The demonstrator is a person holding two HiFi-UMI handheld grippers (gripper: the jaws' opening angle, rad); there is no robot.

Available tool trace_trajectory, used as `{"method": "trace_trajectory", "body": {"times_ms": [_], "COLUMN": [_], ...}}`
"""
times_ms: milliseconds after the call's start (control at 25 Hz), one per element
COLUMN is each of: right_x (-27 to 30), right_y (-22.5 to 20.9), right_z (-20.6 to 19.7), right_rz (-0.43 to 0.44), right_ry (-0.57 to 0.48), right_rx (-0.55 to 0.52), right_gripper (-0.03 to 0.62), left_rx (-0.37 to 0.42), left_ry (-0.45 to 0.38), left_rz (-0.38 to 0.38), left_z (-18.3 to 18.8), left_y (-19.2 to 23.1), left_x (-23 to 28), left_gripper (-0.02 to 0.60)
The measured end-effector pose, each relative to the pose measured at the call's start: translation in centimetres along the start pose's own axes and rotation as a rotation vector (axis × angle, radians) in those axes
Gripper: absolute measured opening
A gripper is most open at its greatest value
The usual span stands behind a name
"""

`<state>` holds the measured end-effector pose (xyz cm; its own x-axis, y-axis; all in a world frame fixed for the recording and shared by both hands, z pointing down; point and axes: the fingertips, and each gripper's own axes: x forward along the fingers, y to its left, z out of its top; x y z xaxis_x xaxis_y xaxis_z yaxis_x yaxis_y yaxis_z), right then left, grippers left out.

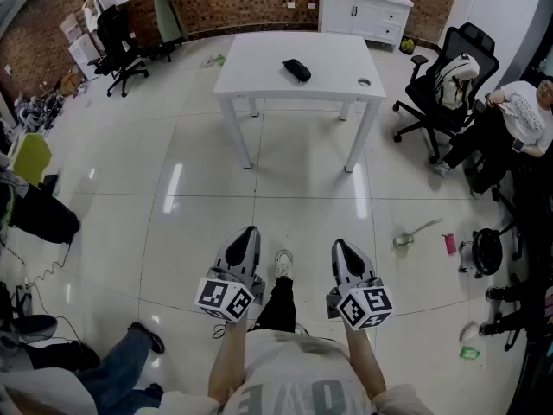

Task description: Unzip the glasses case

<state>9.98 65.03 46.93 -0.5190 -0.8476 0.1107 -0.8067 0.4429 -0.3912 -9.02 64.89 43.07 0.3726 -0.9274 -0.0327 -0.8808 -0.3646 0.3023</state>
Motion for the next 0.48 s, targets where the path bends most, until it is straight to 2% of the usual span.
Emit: {"method": "trace_trajectory", "body": {"times_ms": [200, 320, 480], "right_x": [13.6, 23.6, 35.1], "right_y": [-6.0, -8.7, -11.5], "right_z": [1.5, 4.9, 10.6], "right_rz": [0.003, 0.003, -0.006], "right_ry": [0.017, 0.029, -0.015], "right_rx": [-0.008, -0.042, -0.080], "right_gripper": [0.000, 0.000, 0.000], "left_rx": [-0.016, -0.014, 0.032], "left_ry": [0.018, 0.004, -0.016], "left_rz": [0.015, -0.011, -0.073], "left_z": [-1.3, 1.4, 5.7], "left_y": [7.7, 12.6, 17.4], "left_x": [12.7, 22.3, 33.9], "left_gripper": [0.003, 0.003, 0.003]}}
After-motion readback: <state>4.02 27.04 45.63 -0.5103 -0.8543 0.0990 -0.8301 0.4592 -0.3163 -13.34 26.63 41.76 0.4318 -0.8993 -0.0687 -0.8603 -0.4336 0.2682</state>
